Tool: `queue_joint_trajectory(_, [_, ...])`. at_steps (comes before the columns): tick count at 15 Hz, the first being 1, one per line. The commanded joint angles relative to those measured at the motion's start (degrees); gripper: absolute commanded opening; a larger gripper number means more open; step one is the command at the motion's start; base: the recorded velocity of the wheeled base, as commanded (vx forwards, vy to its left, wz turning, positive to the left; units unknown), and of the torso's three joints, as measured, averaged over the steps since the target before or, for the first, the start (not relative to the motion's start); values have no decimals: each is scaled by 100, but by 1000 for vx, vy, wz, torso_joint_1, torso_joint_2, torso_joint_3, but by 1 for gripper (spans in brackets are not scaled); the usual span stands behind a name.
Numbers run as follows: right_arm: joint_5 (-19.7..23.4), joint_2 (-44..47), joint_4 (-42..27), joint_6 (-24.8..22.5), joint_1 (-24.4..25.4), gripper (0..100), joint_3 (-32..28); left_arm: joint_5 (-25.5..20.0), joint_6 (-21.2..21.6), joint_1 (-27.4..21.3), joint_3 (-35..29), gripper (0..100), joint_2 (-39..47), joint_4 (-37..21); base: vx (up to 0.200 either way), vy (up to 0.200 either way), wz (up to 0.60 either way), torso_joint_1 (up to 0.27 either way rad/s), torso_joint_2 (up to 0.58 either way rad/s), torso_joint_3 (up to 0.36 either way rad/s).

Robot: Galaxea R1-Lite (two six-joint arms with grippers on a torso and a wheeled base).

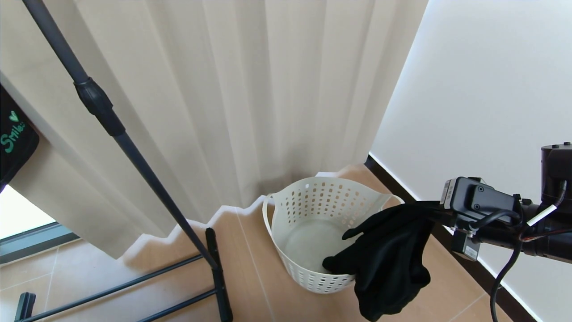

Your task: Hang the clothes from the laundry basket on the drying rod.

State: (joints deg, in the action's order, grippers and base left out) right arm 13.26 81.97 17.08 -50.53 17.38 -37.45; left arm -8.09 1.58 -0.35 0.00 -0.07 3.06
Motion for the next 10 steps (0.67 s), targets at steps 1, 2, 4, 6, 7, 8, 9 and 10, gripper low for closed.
queue_joint_trajectory(1, [1, 38, 6, -1, 2, 0, -17, -8, 0, 0, 0, 100, 7, 2, 0, 0, 0, 7, -2, 198])
queue_joint_trajectory(2, [1, 38, 6, -1, 2, 0, -8, 1, 0, 0, 0, 100, 7, 2, 0, 0, 0, -2, 2, 203])
queue_joint_trajectory(4, [1, 21, 6, -1, 2, 0, 10, 1, 0, 0, 0, 100, 7, 2, 0, 0, 0, 0, 0, 193])
queue_joint_trajectory(6, [1, 47, 6, -1, 2, 0, -17, 1, 0, 0, 0, 100, 7, 2, 0, 0, 0, 2, 0, 205])
queue_joint_trajectory(7, [1, 47, 6, -1, 2, 0, -17, 1, 0, 0, 0, 100, 7, 2, 0, 0, 0, -2, 7, 198])
queue_joint_trajectory(8, [1, 56, -3, 34, 2, 0, 1, 1, 0, 0, 0, 100, 7, 2, 0, 0, 0, -2, 2, 198])
queue_joint_trajectory(9, [1, 56, 6, 87, 2, 0, -26, 1, 0, 0, 0, 100, 7, 2, 0, 0, 0, 2, -2, 110])
queue_joint_trajectory(10, [1, 56, 6, 114, 2, 0, -34, 1, 0, 0, 0, 100, 7, 2, 0, 0, 0, -2, -66, -46])
